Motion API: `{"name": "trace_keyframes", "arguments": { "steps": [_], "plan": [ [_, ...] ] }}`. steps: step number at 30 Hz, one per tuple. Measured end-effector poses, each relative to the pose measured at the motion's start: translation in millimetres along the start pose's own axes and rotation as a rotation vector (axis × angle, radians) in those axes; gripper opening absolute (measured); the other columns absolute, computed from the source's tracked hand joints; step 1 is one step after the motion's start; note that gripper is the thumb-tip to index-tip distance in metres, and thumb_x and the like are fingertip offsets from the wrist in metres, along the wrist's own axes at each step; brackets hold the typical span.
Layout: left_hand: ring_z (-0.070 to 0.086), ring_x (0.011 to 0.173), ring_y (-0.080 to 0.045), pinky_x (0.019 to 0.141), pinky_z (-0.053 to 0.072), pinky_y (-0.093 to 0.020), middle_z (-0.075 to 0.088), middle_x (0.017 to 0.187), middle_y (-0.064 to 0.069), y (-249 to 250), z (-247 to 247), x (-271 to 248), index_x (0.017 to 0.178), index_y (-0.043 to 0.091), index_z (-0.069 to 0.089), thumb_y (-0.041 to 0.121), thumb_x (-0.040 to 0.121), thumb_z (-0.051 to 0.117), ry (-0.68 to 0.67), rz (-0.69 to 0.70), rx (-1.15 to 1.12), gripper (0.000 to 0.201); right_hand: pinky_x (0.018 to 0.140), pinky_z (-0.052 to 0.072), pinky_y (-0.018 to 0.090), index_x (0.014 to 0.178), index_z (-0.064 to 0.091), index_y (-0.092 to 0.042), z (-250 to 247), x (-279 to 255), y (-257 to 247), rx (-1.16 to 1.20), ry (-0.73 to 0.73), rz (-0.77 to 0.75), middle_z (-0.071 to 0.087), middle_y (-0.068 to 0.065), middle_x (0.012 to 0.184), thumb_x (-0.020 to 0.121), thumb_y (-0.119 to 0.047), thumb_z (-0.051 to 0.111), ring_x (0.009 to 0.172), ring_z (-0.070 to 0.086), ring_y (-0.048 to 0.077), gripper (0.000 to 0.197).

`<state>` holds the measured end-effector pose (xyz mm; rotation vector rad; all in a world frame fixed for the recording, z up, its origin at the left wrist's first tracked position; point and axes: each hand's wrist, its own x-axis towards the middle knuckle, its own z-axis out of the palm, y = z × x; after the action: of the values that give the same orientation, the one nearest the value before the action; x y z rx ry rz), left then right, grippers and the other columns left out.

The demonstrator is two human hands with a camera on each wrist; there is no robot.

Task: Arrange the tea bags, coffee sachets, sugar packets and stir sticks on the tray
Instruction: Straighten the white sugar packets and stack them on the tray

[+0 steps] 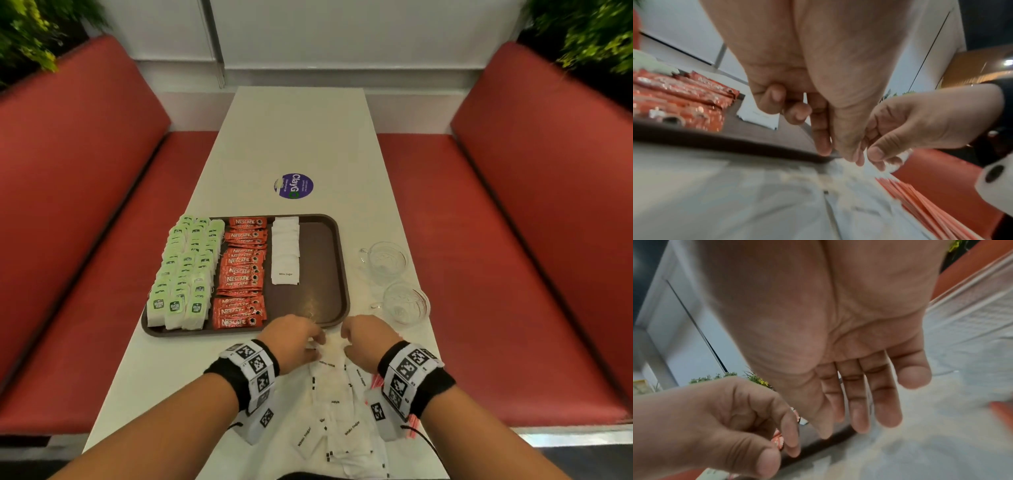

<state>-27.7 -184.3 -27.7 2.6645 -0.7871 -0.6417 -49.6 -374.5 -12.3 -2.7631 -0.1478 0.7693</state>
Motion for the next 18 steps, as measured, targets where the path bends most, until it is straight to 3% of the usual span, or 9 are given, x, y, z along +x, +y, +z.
{"name": "trace_keyframes", "arguments": {
  "steps": [4, 8, 12, 18],
  "plan": [
    [0.057, 0.114, -0.013, 0.093, 0.045, -0.029, 0.061, 0.125, 0.009, 13.7, 13.6, 3.3, 0.127, 0.027, 0.061, 0.033, 0.088, 0.07, -0.052, 0.083, 0.045, 0.04, 0.093, 0.05, 0.035, 0.129, 0.055, -0.015, 11.3, -14.9, 7.6, -0.107, -0.046, -0.016, 0.059, 0.008, 0.123, 0.086, -0.011, 0.063, 0.111, 0.057, 0.026, 0.044],
    [0.055, 0.116, -0.018, 0.096, 0.047, -0.037, 0.059, 0.125, 0.005, 24.6, 11.3, 9.6, 0.132, 0.027, 0.056, 0.03, 0.09, 0.068, -0.134, 0.138, 0.166, 0.044, 0.095, 0.048, 0.039, 0.126, 0.056, -0.021, 18.3, -20.4, 10.4, -0.247, -0.051, -0.054, 0.058, 0.004, 0.122, 0.082, -0.022, 0.074, 0.112, 0.055, 0.026, 0.048],
    [0.058, 0.112, -0.022, 0.095, 0.05, -0.04, 0.06, 0.123, 0.0, 33.4, 8.0, 14.2, 0.134, 0.024, 0.052, 0.027, 0.09, 0.069, -0.217, 0.104, 0.21, 0.047, 0.097, 0.042, 0.04, 0.119, 0.06, -0.028, 16.6, -18.1, 11.7, -0.257, -0.077, -0.053, 0.064, -0.002, 0.114, 0.079, -0.032, 0.079, 0.11, 0.057, 0.023, 0.044],
    [0.061, 0.104, -0.029, 0.079, 0.047, -0.034, 0.065, 0.114, -0.006, 38.6, 2.5, 14.3, 0.126, 0.019, 0.059, 0.028, 0.093, 0.063, -0.273, 0.078, 0.332, 0.034, 0.093, 0.045, 0.035, 0.122, 0.066, -0.024, 11.2, -17.8, 10.9, -0.265, -0.133, -0.014, 0.064, 0.004, 0.116, 0.084, -0.034, 0.076, 0.109, 0.06, 0.026, 0.04]
  ]
}}
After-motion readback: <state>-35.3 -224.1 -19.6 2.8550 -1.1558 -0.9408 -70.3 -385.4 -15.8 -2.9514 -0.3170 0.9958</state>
